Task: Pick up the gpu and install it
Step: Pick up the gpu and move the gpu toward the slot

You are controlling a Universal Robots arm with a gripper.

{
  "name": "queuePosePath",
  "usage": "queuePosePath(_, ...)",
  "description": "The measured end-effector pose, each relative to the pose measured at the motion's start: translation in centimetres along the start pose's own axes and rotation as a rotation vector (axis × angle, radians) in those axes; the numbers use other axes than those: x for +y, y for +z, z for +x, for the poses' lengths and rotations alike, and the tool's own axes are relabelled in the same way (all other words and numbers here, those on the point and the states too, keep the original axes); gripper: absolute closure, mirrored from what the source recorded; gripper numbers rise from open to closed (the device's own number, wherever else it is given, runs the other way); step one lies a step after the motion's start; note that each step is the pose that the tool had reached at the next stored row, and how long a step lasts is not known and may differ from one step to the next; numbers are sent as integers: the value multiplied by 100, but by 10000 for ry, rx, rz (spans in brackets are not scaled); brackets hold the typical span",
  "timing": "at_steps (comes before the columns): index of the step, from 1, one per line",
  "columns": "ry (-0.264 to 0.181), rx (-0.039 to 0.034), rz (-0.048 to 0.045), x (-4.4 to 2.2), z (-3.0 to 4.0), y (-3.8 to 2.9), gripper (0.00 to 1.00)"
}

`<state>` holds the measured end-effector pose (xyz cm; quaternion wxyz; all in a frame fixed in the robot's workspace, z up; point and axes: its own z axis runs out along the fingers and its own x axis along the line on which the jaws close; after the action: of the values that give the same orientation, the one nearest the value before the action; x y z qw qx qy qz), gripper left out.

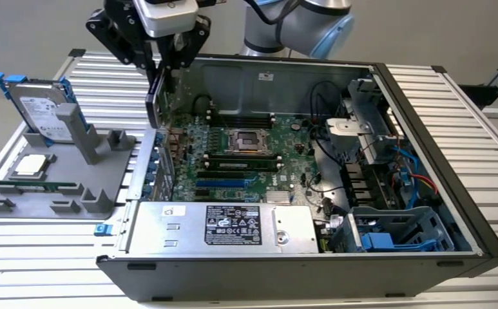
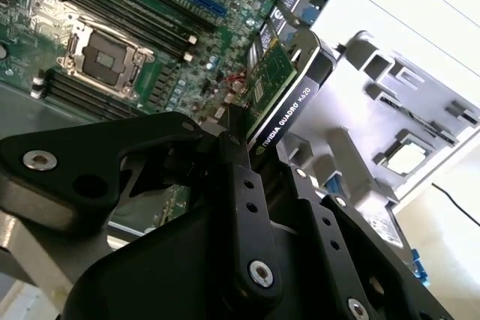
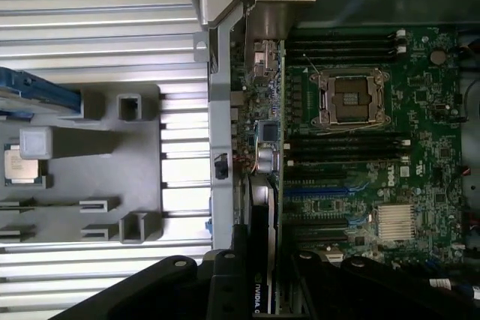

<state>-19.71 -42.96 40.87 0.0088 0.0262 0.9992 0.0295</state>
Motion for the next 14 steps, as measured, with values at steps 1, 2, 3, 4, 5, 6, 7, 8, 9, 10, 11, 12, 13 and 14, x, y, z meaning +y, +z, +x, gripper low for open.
queuePosePath(1, 0, -1, -1, 1, -11, 1, 100)
queuePosePath(2, 0, 0, 0, 1, -22, 1, 100)
queuePosePath(3, 0, -1, 0, 2, -43, 1, 100)
queuePosePath(4, 1, -1, -1, 3, -53, 1, 100)
queuePosePath(5, 0, 0, 0, 3, -63, 1, 100)
queuePosePath(6, 0, -1, -1, 4, -73, 2, 100)
queuePosePath(7, 0, -1, -1, 4, -84, 2, 100)
queuePosePath(8, 1, -1, -1, 5, -94, 3, 100)
queuePosePath(9, 0, -1, -1, 5, -105, 3, 100)
queuePosePath(10, 1, -1, -1, 6, -116, 3, 100)
queuePosePath(11, 0, -1, -1, 7, -126, 3, 100)
queuePosePath(12, 0, -1, -1, 7, -137, 3, 100)
queuePosePath(13, 0, -1, -1, 8, -148, 3, 100)
queuePosePath(14, 0, -1, -1, 8, -158, 4, 100)
